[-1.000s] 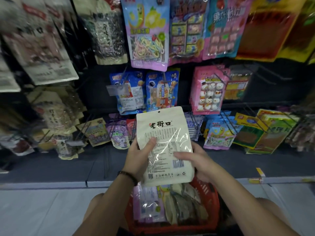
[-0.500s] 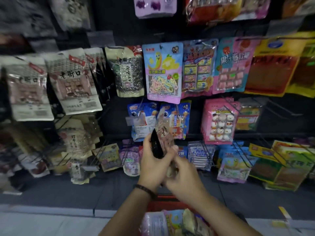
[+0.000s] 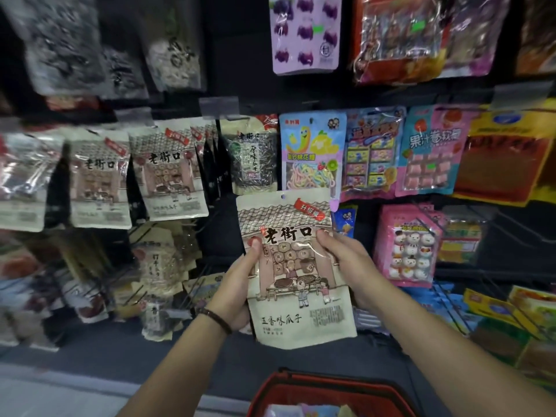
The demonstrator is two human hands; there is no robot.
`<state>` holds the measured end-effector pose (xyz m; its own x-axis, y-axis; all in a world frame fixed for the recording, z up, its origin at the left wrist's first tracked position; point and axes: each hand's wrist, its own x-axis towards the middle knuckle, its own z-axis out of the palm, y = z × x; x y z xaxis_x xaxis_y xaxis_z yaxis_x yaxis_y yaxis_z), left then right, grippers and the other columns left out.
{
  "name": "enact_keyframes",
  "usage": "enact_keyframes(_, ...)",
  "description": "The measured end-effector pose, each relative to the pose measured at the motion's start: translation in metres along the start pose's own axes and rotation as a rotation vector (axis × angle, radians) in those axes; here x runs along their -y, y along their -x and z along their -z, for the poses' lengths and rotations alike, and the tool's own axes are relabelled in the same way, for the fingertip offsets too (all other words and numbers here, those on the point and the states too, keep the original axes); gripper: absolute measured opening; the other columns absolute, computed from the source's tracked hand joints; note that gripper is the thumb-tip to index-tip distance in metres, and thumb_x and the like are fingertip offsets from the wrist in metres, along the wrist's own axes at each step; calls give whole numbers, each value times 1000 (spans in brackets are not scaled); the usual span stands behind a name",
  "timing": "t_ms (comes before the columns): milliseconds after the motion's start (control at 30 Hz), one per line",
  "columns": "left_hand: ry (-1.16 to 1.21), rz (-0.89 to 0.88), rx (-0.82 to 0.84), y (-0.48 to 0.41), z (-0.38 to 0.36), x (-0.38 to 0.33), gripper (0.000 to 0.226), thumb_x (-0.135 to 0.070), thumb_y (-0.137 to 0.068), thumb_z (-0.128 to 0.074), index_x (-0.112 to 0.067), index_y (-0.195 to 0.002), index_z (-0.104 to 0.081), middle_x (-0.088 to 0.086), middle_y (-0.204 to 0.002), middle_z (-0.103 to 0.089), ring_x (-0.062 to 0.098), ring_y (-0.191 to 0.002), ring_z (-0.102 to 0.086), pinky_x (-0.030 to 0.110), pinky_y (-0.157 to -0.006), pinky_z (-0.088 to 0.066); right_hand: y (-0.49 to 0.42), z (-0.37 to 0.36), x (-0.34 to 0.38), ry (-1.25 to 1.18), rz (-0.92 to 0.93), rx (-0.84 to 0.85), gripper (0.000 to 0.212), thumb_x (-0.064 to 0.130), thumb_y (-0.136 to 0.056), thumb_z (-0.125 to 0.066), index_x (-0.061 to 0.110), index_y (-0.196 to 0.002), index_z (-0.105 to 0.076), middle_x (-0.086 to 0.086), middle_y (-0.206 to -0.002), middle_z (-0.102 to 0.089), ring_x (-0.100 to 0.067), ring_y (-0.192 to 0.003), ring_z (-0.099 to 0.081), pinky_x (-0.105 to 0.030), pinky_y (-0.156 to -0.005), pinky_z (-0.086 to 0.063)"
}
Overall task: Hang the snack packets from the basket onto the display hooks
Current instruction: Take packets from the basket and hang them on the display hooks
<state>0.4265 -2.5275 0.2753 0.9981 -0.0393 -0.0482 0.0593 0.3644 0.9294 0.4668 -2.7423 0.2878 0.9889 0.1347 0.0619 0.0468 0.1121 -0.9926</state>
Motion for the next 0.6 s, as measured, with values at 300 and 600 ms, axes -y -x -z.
enact_keyframes(300,-284,-352,-356,-2,23,-41,57,-72,-87,-73,-31,-127,-67,-4,-117,-79,22,-107,-76,48,-105,-54,-9,-58,19,237,131,-80,24,40,-106,-63,30,-98,-83,1,-99,-84,-28,-102,-78,-59,-101,-57)
enact_keyframes(600,-254,-439,-475,4,41,-96,17,-58,-97,-69,-47,-109,-68,-13,-111,-76,19,-119,-69,49,-111,-53,-26,-109,60,165,112,-183,37,45,-104,-66,18,-83,-81,4,-77,-80,-14,-76,-75,-33,-80,-59)
